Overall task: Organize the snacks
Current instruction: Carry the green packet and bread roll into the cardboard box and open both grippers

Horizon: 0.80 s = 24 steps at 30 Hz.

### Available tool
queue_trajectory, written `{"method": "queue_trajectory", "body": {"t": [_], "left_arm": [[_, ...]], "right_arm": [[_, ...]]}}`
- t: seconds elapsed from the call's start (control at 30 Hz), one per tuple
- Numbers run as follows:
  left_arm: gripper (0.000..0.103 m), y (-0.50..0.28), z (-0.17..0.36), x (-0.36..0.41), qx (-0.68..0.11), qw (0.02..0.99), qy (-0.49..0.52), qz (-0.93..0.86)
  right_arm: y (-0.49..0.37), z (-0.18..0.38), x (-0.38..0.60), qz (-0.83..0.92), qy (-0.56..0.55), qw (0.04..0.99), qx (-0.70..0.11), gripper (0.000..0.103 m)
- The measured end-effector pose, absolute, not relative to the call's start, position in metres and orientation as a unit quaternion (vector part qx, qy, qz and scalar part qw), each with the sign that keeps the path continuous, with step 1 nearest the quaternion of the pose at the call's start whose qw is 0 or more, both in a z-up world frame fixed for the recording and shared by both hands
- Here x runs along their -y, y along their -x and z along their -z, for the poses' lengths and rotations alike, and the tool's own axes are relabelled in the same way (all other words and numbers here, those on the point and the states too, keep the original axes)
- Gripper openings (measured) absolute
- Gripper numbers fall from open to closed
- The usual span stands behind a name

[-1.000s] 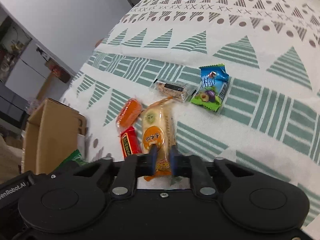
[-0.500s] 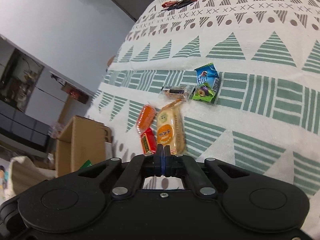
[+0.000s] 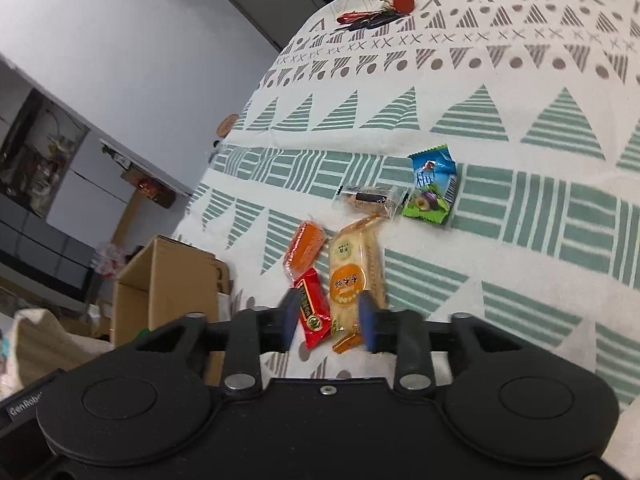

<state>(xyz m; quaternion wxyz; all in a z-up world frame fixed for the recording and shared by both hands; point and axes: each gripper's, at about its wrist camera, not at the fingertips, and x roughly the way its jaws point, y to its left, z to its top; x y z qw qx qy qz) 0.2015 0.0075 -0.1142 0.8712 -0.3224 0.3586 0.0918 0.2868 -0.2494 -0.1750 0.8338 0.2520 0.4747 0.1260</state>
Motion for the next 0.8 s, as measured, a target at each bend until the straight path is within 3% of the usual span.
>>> {"method": "queue_trajectory", "body": {"t": [0.23,0.63,0.67,0.73,0.8], "left_arm": [[0.017,-0.221,0.13,-0.004,-0.368,0.867,0.328,-0.079],[0.017,-0.245,0.154,-0.001,-0.385,0.863,0.322,-0.068],[0.017,-0.246,0.154,0.0,-0.385,0.864,0.319,-0.066],[0.017,-0.247,0.155,0.001,-0.387,0.864,0.317,-0.065],[0.017,-0.249,0.155,0.001,-0.389,0.863,0.317,-0.066]], "right_arm": [[-0.302,0.184,0.233,-0.116,-0.203,0.846,-0.48,0.05],[-0.323,0.203,0.21,-0.109,-0.146,0.85,-0.494,0.05],[-0.324,0.205,0.208,-0.109,-0.142,0.85,-0.495,0.05],[-0.324,0.209,0.206,-0.103,-0.133,0.848,-0.502,0.033],[-0.323,0.21,0.212,-0.104,-0.147,0.845,-0.504,0.032]]}}
